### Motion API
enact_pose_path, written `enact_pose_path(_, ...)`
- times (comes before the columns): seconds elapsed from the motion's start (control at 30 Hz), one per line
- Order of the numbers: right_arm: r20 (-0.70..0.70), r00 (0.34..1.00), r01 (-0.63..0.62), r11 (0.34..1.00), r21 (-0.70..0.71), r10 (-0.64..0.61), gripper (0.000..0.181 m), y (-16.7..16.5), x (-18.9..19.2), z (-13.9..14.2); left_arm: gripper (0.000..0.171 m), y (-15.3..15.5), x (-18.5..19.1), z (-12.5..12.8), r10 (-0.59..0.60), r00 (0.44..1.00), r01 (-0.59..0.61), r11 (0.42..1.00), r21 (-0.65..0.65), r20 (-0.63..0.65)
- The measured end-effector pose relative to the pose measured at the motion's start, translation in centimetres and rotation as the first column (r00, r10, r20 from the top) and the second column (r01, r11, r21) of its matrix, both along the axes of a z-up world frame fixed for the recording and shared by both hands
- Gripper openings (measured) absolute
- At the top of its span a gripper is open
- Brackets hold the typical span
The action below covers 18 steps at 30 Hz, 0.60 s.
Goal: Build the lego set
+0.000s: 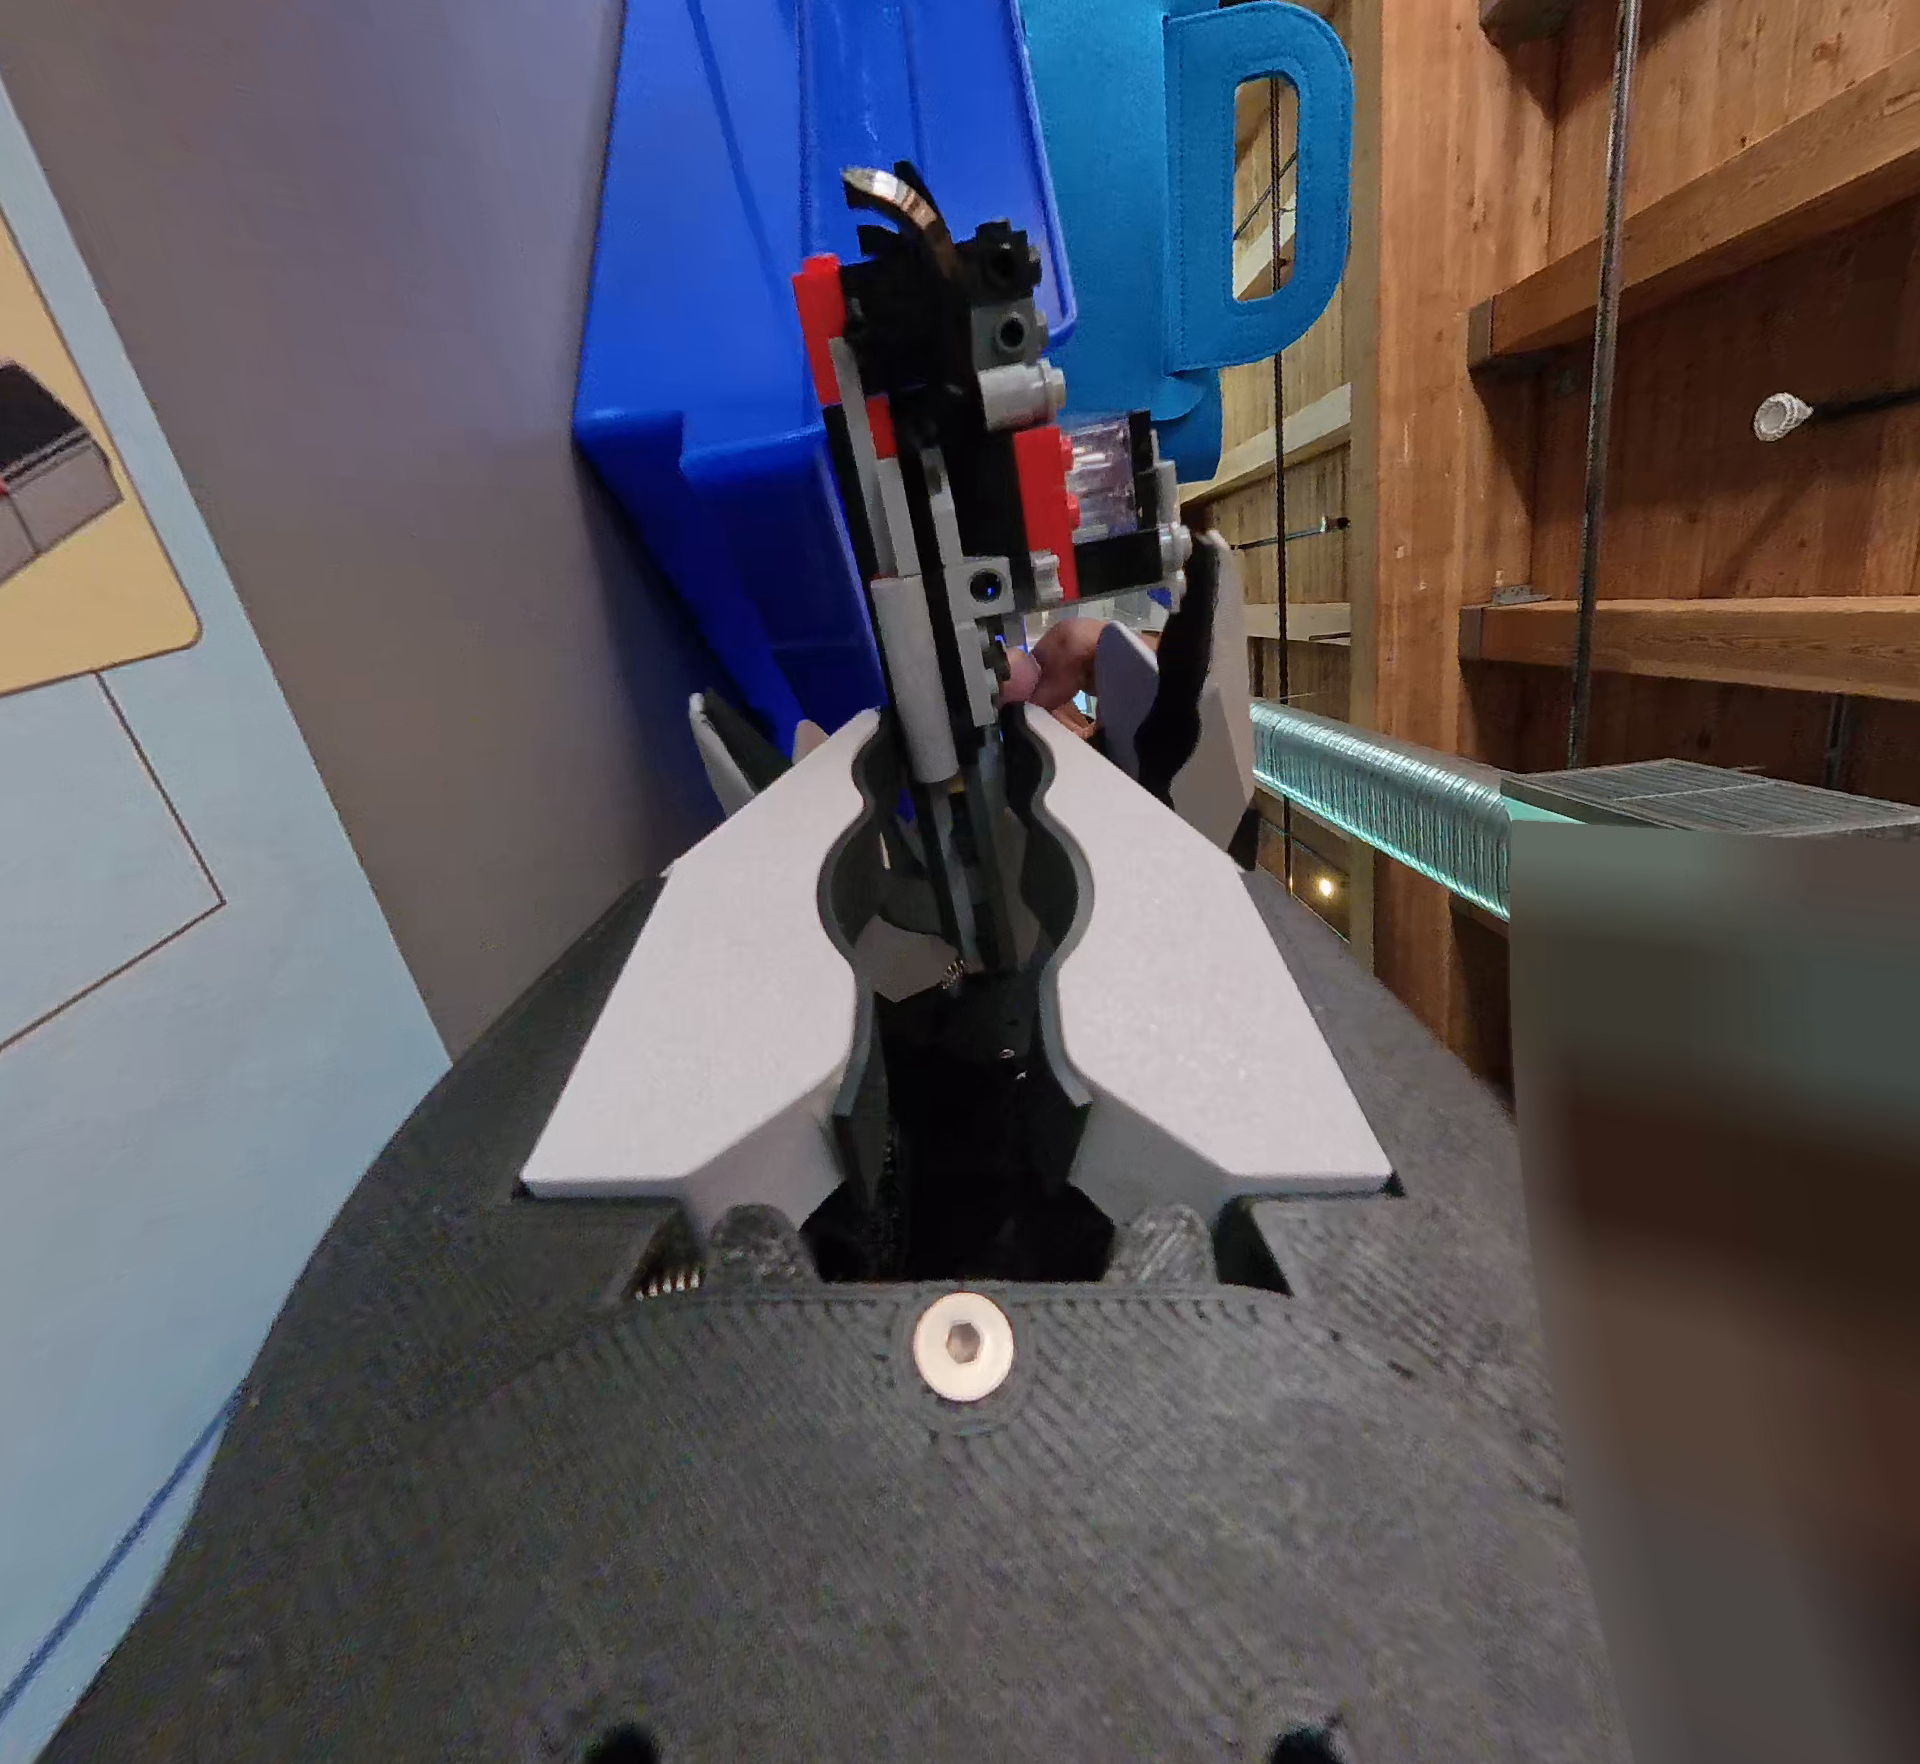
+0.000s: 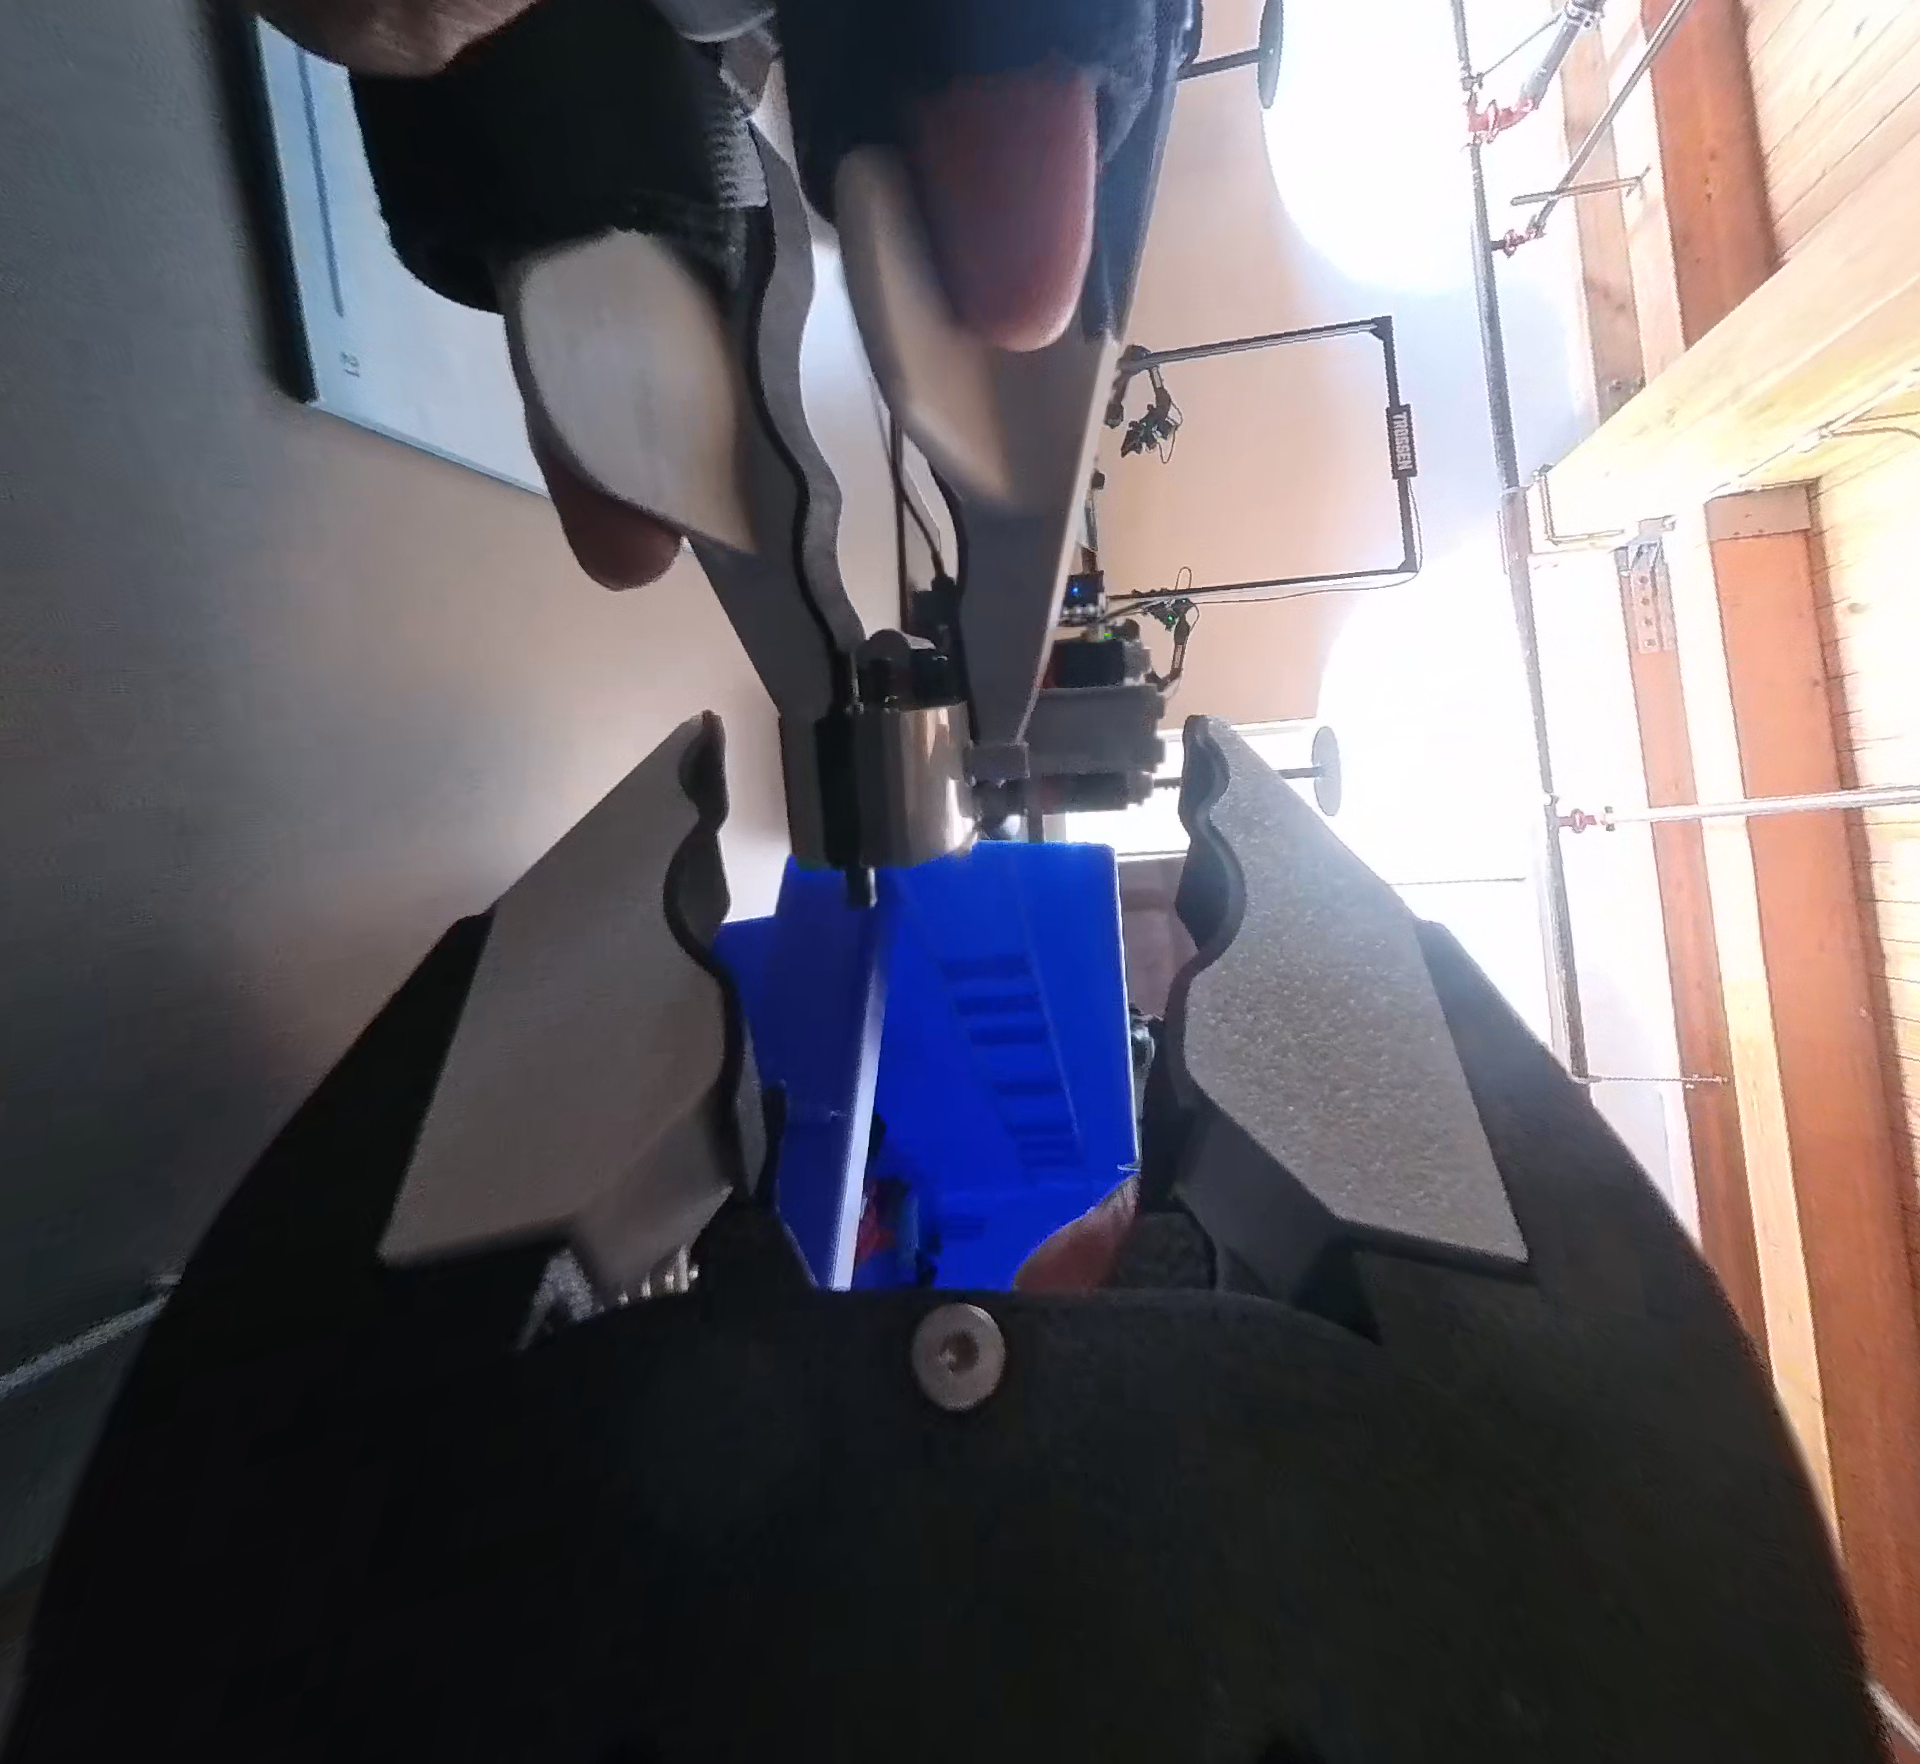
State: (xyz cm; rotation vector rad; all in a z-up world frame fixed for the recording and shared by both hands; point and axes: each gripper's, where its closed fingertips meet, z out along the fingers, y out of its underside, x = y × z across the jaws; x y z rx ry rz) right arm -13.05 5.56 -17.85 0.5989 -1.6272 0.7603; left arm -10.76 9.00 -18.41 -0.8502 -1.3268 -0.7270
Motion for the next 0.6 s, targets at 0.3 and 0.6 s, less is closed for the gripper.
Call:
enact_pose_path(0.3, -0.015, 1.0, 0.008, 1.0, -0.007, -0.009, 0.085, -0.15, -0.18, 0.22, 0.022, -0.05, 0.01, 0.13, 0.002, 1.0, -0.002, 1.0, -0.019, -0.011)
enact_pose_path(0.6, -0.034, 0.999, 0.004, 0.999, -0.032, -0.005, 0.072, -0.11, -0.15, 0.63, 0.024, -0.13, -0.09, 0.12, 0.011, 1.0, -0.012, 0.999, -0.041, -0.026)
